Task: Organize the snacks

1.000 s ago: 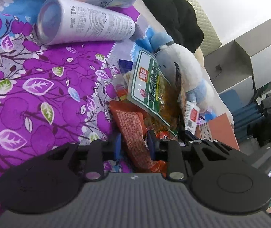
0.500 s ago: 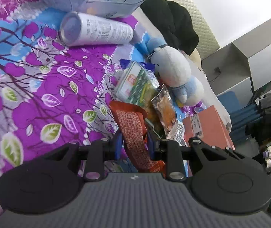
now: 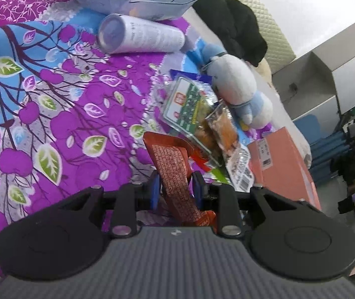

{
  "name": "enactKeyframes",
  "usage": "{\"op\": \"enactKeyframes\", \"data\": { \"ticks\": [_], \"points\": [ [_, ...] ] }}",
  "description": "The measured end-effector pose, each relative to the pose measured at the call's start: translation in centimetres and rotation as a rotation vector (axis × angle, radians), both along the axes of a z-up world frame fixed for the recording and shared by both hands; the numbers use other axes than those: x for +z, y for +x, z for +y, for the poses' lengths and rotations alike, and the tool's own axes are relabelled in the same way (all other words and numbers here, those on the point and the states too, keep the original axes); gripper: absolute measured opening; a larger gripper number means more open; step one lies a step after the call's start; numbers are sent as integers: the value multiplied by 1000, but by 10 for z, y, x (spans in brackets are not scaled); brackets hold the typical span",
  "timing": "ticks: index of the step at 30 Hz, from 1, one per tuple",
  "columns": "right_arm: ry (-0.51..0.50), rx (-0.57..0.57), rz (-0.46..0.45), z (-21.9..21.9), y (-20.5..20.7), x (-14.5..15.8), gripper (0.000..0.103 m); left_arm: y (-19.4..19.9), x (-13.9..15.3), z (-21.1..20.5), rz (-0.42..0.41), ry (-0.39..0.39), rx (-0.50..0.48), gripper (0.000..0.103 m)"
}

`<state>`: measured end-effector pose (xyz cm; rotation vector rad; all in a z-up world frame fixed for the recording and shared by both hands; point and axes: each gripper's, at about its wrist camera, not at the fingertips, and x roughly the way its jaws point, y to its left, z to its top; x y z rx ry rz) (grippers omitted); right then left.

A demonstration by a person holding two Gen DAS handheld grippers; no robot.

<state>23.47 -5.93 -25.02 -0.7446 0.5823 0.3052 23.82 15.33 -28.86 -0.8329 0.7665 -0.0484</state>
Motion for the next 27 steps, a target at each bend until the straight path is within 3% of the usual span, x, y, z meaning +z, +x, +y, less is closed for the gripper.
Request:
{"op": "enactKeyframes", "data": {
  "ticks": [11,13,15,17,24,27],
  "points": [
    [-98,-28,-40,15,39,-34,50,11,-19,12,35,-66,16,32],
    [-100,-30,-33,19,46,-37,45,12,-19,12,36,-72,18,32],
    [-95,-29,-16,23,52,-40,29,12,-19,11,37,-69,17,33],
    [-104,-27,-15,27,53,-45,19,13,-20,11,37,-72,17,33],
    [-130,-40,-39,35,52,-48,3,13,-23,14,38,-91,20,35],
    [-125,-36,-44,34,45,-39,3,12,-21,14,39,-82,25,35]
  ]
}}
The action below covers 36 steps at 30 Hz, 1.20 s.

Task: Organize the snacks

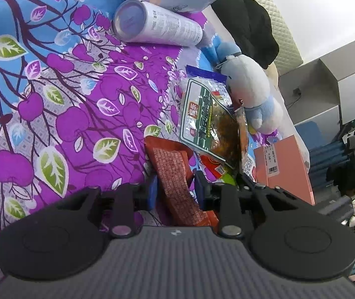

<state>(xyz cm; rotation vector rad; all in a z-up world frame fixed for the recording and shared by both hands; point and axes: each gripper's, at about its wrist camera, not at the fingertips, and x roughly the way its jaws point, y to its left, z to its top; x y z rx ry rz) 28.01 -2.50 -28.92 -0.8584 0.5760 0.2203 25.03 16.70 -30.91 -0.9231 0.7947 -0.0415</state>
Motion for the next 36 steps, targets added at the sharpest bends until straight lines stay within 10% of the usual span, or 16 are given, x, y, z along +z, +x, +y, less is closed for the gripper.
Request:
{"op": "enactKeyframes", "data": {
  "ticks": [18,30,31,33,36],
  "points": [
    [154,69,78,-13,-105,55,3,2,8,-11,17,71,6,37],
    [292,101,207,-23,-128,73,7,-23,27,-15,-16,140,41,62],
    [303,96,225,-25,-125,73,12,-24,26,-15,-9,138,42,66],
    [330,67,255,-30,-117,72,52,-24,22,-16,15,134,45,69],
    [406,37,289,-41,-106,72,62,-22,17,-16,28,122,47,69]
  ]
}}
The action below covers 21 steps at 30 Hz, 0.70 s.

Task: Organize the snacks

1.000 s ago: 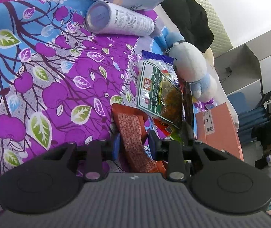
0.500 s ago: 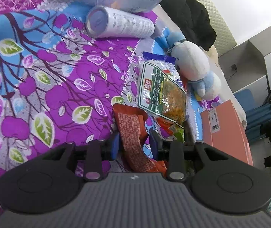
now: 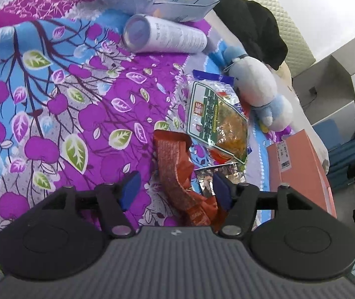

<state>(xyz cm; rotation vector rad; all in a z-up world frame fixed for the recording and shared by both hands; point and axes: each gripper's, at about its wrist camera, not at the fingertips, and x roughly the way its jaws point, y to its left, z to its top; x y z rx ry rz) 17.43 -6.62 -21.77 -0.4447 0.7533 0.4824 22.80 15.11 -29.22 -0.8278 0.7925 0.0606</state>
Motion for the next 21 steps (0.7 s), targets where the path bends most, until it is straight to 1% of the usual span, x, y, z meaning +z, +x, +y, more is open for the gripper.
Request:
{"op": "enactKeyframes", "data": {
  "ticks": [1,2,3,5,6,8,10,11,13,15,16,17,18,21],
  "points": [
    [22,-7,27,-3,5,-1,63,0,-1,0,0,-1,1,69],
    [40,-14,52,-6,11,-2,66,0,-1,-1,0,0,1,69],
    [49,-22,71,-7,17,-4,76,1,-1,-1,-2,3,0,69],
    [61,-59,75,-11,28,-8,89,2,-1,-3,-4,7,-1,69],
    [77,-75,75,-14,34,-9,89,3,-2,-3,-4,7,-1,69],
    [116,-79,118,-17,47,-13,90,4,-2,-4,-2,11,-4,69],
    [141,-64,158,-17,56,-20,94,5,-1,-6,2,24,-11,69],
    [142,-59,166,-16,59,-23,94,5,-1,-7,4,34,-17,69],
    [109,-64,175,-14,63,-32,94,6,-2,-9,7,45,-22,69],
    [88,-55,157,-14,65,-37,96,7,-2,-9,7,50,-24,69],
    [90,-50,151,-14,66,-38,97,7,-3,-9,6,48,-23,69],
    [91,-54,146,-16,68,-41,103,7,-3,-8,5,45,-22,69],
    [101,-60,152,-18,71,-44,103,7,-3,-8,4,42,-21,69],
    [180,-103,193,-28,81,-49,103,8,-4,-8,-1,45,-23,68]
  ]
}}
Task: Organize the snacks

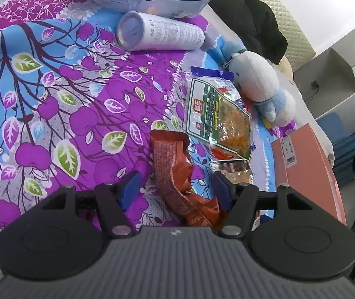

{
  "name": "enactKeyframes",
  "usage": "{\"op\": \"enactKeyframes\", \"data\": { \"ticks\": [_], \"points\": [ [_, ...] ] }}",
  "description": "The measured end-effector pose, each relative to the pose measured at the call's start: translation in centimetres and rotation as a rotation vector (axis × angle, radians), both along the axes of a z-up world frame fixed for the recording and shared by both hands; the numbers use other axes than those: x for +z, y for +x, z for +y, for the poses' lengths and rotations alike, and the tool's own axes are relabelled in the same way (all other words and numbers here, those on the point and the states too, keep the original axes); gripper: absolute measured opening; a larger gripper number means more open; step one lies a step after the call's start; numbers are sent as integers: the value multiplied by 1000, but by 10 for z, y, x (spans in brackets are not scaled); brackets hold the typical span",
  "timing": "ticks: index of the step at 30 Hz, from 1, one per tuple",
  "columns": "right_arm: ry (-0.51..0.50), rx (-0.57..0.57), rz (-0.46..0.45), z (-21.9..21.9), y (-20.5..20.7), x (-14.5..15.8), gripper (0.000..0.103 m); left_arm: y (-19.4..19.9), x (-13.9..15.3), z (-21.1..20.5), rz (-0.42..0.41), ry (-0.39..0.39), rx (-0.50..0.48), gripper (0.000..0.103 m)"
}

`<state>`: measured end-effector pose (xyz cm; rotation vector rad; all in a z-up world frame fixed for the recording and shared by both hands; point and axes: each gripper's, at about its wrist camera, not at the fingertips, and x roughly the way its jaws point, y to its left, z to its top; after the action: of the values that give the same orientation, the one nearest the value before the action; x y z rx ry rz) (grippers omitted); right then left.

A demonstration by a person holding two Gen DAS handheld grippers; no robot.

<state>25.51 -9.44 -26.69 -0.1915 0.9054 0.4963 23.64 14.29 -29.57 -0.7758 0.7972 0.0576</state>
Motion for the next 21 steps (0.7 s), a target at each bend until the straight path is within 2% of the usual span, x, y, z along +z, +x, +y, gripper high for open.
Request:
{"op": "enactKeyframes", "data": {
  "ticks": [7,10,11,12,15,18,21],
  "points": [
    [17,-7,13,-2,4,-2,103,2,1,-3,-5,18,-6,68],
    [8,-4,2,-2,2,2,86,2,1,-3,-7,22,-8,68],
    [5,-4,-6,-3,1,5,70,3,1,-3,-8,24,-9,68],
    [-5,2,-11,-2,-1,9,60,3,1,-4,-9,27,-10,68],
    [-85,54,-60,3,-10,13,49,2,1,-5,-15,40,-19,68],
    [-117,63,-83,2,-18,17,45,3,1,-7,-17,49,-23,68],
    [-114,25,-89,-2,-23,21,45,4,1,-8,-22,58,-32,68]
  ]
}}
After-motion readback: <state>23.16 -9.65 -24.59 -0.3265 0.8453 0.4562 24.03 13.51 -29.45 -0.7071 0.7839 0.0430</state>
